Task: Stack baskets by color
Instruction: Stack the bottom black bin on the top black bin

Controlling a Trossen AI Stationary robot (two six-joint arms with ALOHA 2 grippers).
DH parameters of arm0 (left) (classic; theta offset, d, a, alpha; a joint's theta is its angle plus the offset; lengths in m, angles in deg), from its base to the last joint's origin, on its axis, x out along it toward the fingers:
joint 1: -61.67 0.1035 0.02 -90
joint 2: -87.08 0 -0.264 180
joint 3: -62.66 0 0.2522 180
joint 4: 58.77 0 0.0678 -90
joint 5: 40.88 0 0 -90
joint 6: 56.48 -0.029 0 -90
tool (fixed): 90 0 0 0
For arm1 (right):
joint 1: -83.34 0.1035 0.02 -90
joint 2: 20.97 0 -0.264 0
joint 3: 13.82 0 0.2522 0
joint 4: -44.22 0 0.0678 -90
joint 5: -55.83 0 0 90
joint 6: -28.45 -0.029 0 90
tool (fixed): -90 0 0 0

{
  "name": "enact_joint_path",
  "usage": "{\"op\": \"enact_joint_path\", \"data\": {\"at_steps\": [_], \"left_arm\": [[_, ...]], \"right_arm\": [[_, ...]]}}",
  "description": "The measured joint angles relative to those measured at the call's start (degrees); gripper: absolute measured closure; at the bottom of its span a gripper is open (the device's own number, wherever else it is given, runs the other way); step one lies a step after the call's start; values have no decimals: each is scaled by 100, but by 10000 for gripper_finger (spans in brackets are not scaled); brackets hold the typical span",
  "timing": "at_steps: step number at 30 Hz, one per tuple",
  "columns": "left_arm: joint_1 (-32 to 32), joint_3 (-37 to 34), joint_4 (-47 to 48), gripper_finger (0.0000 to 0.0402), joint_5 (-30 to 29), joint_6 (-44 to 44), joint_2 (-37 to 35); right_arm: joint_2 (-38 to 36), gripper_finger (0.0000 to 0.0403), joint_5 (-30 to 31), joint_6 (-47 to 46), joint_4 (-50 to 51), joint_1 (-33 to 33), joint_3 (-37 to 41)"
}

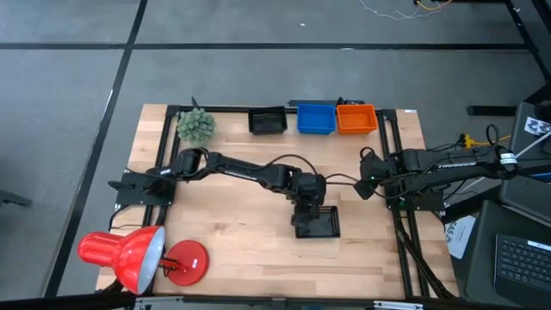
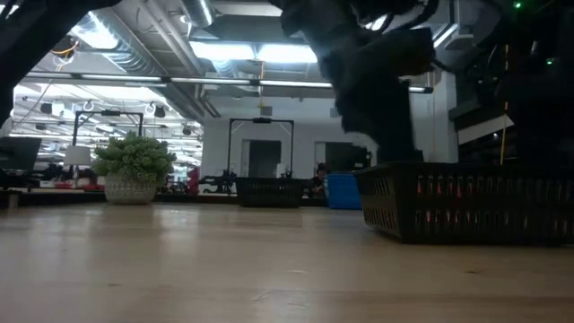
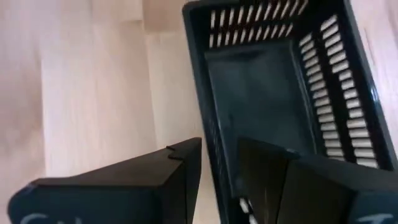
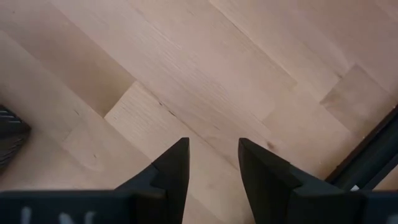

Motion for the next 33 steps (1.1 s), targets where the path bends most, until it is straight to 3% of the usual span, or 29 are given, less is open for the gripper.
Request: {"op": "enact_joint_path", "data": {"at_steps": [10, 12, 14, 16, 19, 23, 27, 33], "left_arm": [[-3, -28, 59, 309, 4, 137, 515], [-7, -35, 171, 323, 6, 108, 518], [0, -27, 221, 363, 6, -9, 490], [0, -31, 433, 390, 5, -53, 388], [33, -31, 948, 399, -66, -158, 61], [144, -31, 1873, 401, -748, -449, -491], [621, -30, 2427, 401, -1520, -931, -1096], [2042, -29, 2515, 401, -1499, -1896, -1627]], "right_arm": [[1, 266, 7, 52, 9, 1, 0], [1, 266, 9, 108, 4, -1, 0], [-1, 266, 9, 125, 5, 1, 0], [1, 266, 9, 123, 3, 1, 0], [1, 266, 8, 125, 3, 1, -2], [3, 266, 7, 122, -17, 1, -2], [3, 266, 4, 120, -48, 1, -2], [16, 266, 0, 118, -207, 1, -2]]}}
